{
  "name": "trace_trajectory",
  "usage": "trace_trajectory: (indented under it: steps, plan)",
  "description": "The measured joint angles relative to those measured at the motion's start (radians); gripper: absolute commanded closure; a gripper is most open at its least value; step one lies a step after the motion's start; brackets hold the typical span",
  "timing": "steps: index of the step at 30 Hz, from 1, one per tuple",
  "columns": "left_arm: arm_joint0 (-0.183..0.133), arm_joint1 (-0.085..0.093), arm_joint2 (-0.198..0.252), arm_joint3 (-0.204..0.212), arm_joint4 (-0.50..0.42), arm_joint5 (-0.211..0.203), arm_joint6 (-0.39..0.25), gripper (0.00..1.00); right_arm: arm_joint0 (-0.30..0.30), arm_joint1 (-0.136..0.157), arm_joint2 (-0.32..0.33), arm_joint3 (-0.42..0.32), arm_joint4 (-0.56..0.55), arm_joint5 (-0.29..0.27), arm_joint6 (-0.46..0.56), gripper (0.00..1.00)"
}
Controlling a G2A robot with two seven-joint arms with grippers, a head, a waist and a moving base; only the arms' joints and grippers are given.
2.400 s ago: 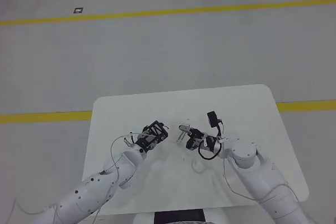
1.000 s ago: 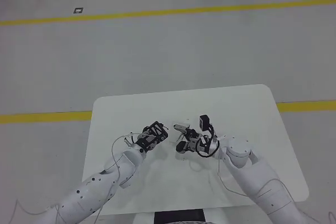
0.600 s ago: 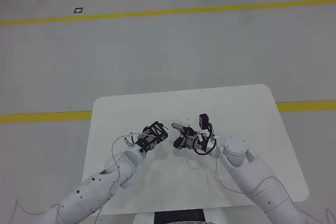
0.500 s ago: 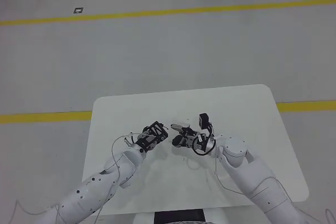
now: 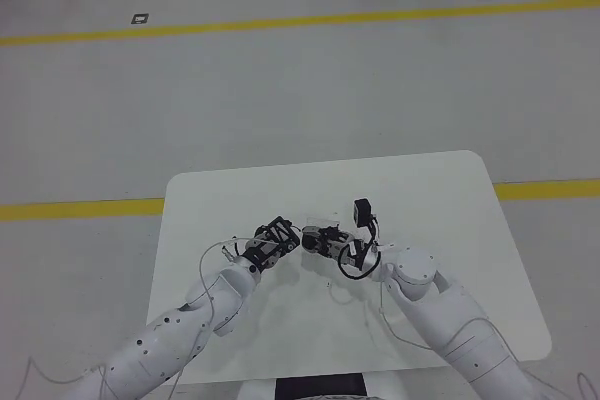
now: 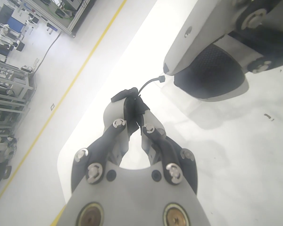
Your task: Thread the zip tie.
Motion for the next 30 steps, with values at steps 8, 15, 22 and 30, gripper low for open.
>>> trace_trajectory:
  steps: [8,15,22,30]
  plan:
    - [0.000,0.000,0.000,0.000,0.000,0.000,0.000,1.00,0.006,-0.004,-0.008,0.003,0.007,-0.015,0.000,0.87]
    - [0.000,0.000,0.000,0.000,0.000,0.000,0.000,1.00,0.017,-0.009,-0.016,0.009,0.011,-0.022,-0.006,0.86]
    - [0.000,0.000,0.000,0.000,0.000,0.000,0.000,1.00,0.026,-0.014,-0.023,0.014,0.014,-0.026,-0.010,0.89]
    - [0.000,0.000,0.000,0.000,0.000,0.000,0.000,1.00,0.034,-0.018,-0.030,0.023,0.014,-0.025,-0.011,1.00]
